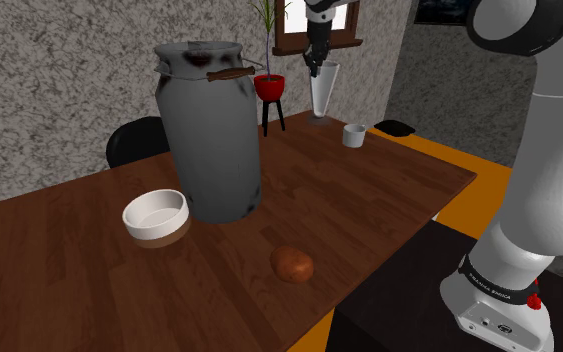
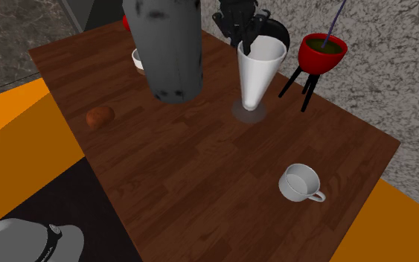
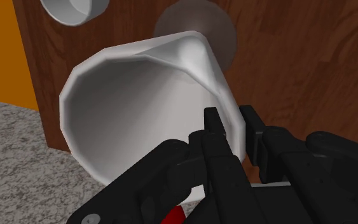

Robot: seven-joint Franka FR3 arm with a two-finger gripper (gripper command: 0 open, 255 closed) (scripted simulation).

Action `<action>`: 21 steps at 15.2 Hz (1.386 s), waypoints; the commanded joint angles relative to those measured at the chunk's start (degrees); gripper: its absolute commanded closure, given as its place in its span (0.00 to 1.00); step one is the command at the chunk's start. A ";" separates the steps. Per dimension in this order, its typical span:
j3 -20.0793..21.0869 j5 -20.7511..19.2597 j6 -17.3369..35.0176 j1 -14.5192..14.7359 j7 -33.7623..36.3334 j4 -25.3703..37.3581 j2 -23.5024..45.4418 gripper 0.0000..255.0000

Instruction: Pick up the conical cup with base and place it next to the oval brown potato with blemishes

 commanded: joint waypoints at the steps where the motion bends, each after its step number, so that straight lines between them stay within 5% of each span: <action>1: -0.01 0.11 -1.58 -0.04 -0.27 2.08 0.45 1.00; 12: -0.08 0.74 -12.10 -0.31 -1.88 16.86 4.60 1.00; 19: -0.20 1.39 -21.35 -0.85 -3.28 32.35 10.76 1.00; 21: 0.02 0.83 -20.09 0.28 -2.06 28.15 7.98 1.00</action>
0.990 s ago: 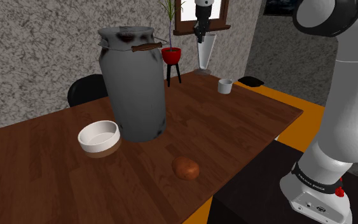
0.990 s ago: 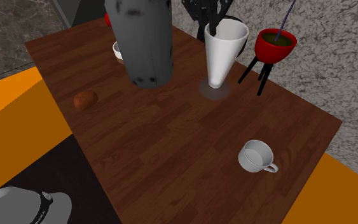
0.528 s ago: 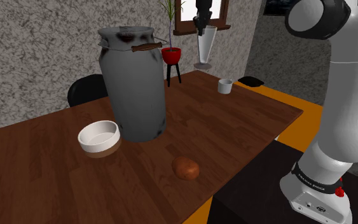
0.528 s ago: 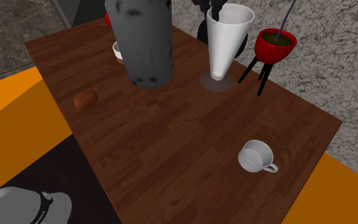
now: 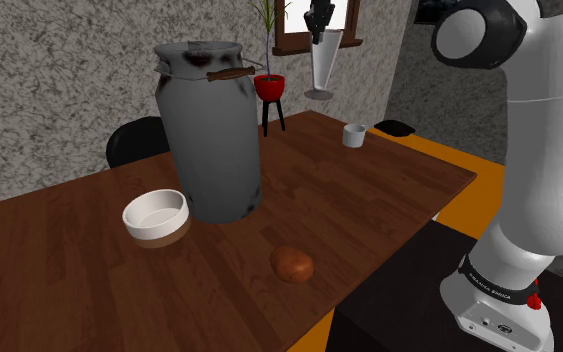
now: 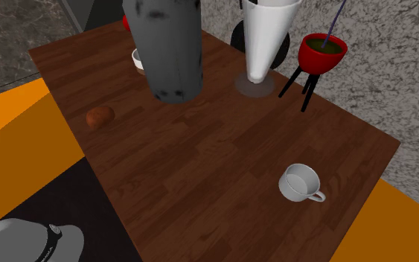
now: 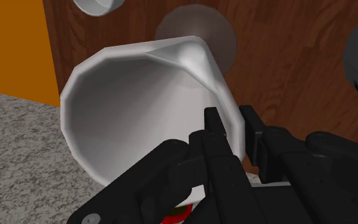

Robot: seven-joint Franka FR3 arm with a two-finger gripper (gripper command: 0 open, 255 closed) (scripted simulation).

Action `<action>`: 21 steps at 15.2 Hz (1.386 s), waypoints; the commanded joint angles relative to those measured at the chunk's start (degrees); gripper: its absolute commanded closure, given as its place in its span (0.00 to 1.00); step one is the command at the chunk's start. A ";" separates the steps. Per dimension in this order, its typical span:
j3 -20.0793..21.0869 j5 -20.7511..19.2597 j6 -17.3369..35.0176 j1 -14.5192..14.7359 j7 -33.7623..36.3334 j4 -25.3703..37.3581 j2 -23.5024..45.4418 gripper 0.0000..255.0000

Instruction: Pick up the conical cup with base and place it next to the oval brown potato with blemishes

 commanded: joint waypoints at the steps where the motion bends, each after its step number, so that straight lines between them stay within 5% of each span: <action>1: 0.36 -0.82 1.29 1.72 1.90 -5.15 -3.65 1.00; 10: 4.16 -4.44 4.59 9.69 13.42 -24.57 -17.78 1.00; 21: 11.39 -6.36 2.45 17.36 27.97 -33.15 -25.28 1.00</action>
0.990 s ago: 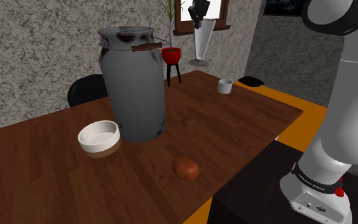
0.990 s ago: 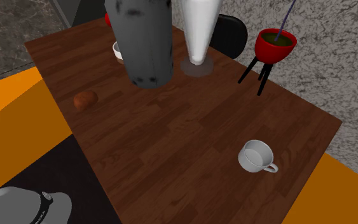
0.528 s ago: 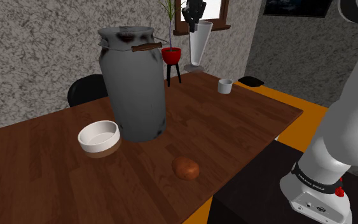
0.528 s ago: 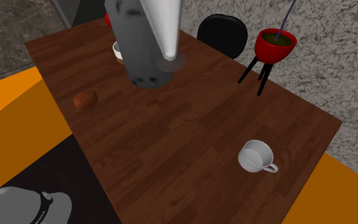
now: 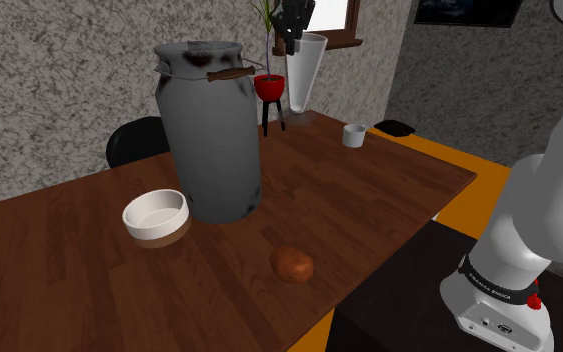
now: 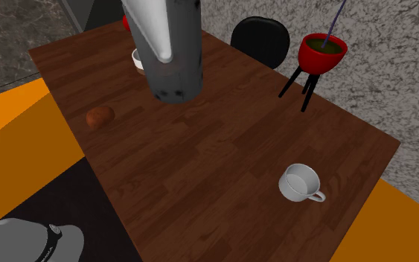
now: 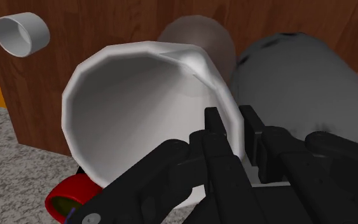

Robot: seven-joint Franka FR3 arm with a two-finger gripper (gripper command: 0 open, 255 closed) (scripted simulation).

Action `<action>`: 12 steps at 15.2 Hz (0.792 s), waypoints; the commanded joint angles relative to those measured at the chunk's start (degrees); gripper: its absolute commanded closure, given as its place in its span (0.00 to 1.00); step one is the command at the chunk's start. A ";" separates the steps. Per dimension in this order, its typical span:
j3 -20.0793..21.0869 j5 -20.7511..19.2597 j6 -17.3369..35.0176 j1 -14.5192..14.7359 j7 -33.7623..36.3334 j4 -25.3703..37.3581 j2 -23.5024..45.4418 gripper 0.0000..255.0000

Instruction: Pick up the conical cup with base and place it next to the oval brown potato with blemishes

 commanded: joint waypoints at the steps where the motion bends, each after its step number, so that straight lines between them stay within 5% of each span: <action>1: 1.33 -0.18 -0.28 1.25 2.67 -0.96 -0.68 1.00; 12: 9.77 -1.33 -5.41 8.93 17.84 1.70 0.72 1.00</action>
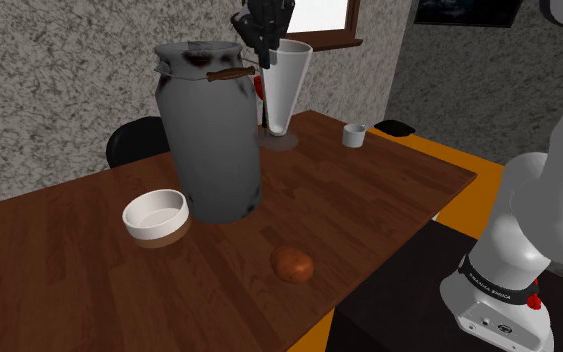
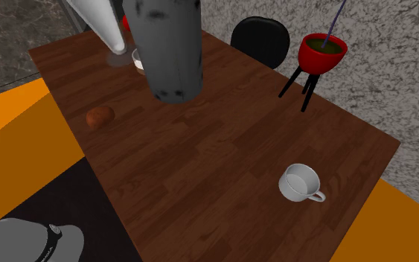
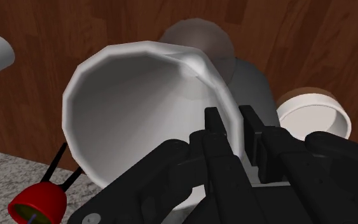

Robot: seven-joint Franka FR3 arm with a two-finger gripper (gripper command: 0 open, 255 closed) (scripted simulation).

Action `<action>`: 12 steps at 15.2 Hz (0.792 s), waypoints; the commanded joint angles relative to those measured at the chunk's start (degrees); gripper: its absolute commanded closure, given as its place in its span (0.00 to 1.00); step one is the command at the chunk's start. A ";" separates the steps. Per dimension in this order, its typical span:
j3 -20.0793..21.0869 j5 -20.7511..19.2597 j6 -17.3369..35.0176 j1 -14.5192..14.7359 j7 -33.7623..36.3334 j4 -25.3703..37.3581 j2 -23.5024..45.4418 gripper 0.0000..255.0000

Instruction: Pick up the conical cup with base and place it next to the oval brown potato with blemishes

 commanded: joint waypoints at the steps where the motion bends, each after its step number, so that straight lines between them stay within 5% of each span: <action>1: 1.47 -0.39 -1.08 1.37 2.69 1.53 1.15 1.00; 12: 9.52 -5.45 -9.98 12.46 18.32 17.19 13.05 1.00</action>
